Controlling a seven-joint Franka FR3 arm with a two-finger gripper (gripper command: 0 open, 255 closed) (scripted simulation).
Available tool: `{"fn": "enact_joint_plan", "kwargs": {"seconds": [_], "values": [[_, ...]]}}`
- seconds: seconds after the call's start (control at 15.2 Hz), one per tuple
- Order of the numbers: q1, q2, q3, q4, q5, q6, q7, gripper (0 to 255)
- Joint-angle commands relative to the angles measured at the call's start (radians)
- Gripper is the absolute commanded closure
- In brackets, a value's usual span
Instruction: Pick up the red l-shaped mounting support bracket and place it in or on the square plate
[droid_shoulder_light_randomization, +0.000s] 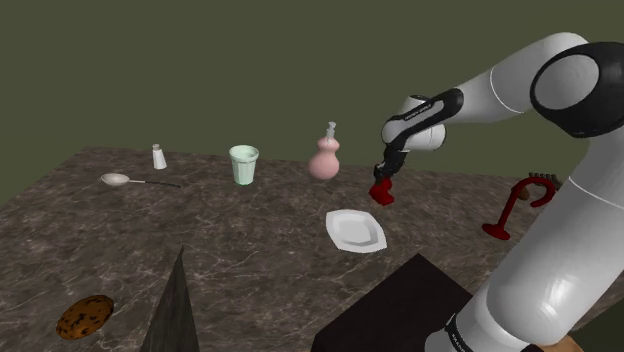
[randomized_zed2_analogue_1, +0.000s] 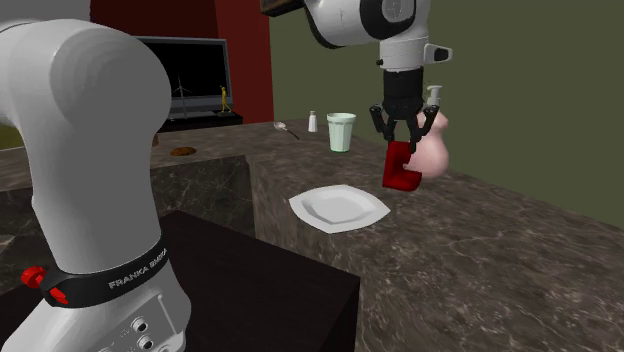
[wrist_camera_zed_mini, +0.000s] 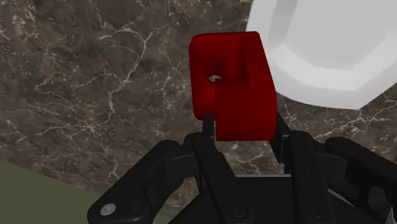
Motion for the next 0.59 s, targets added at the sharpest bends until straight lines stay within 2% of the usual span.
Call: {"fn": "enact_joint_plan", "kwargs": {"seconds": [0.0,0.26,0.53], "values": [[0.022,-0.052,0.015,-0.049,-0.048,0.001,0.074,255],[0.057,-0.146,0.071,-0.120,-0.124,-0.020,0.221,255],[0.089,-0.225,0.140,-0.173,-0.168,-0.053,0.354,255]]}}
